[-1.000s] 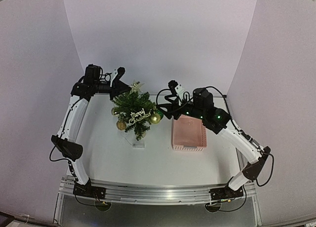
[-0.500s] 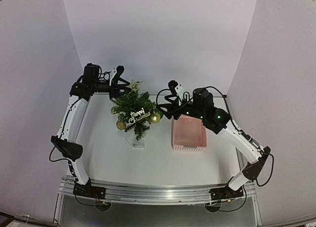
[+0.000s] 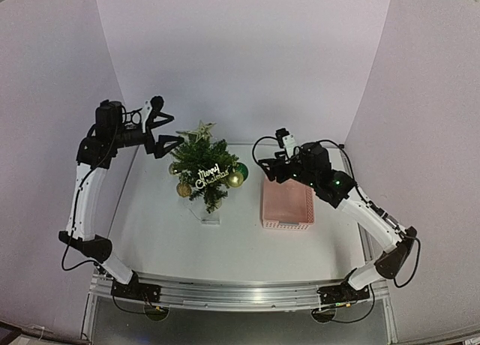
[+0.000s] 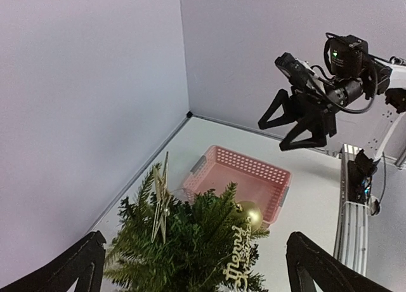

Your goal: Decorate the small christmas tree

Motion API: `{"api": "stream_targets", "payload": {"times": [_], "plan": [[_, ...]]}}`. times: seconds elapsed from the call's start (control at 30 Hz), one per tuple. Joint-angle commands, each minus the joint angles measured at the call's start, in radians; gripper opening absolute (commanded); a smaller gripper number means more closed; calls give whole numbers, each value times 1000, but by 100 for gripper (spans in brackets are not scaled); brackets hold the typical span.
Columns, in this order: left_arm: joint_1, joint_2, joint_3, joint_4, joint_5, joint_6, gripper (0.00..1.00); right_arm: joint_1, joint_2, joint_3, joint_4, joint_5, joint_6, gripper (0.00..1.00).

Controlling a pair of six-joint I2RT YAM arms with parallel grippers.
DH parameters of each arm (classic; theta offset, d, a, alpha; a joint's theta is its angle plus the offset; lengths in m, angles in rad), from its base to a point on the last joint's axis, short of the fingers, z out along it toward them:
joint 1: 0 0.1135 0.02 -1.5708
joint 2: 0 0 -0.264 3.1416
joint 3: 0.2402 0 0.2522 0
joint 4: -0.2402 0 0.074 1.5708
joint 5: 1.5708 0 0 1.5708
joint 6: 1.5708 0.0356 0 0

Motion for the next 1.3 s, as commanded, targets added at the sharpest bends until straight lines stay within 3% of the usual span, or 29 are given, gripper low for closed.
{"api": "stream_targets", "payload": {"times": [0.0, 0.2, 0.3, 0.5, 0.67, 0.9, 1.07, 1.27], "plan": [[22, -212, -215, 104, -216, -126, 100, -109, -120, -134, -49, 205, 121, 72], [27, -484, -598, 254, -509, -298, 100, -298, -342, -440, -67, 334, 223, 72], [95, -604, -825, 329, -611, -406, 100, -396, -472, -603, -74, 324, 244, 72], [260, -784, -1272, 486, -638, -535, 100, -440, -684, -858, -76, 364, 221, 72], [320, -857, -1558, 641, -623, -496, 100, -440, -905, -1021, -78, 485, 196, 72], [384, -930, -1776, 730, -314, -257, 100, -440, -1222, -1144, -98, 517, 214, 72], [458, -964, -1865, 820, -326, -429, 100, -440, -1265, -1158, -114, 539, 245, 72], [476, -982, -1947, 861, -380, -402, 100, -440, -1234, -1148, -116, 526, 243, 71]]}}
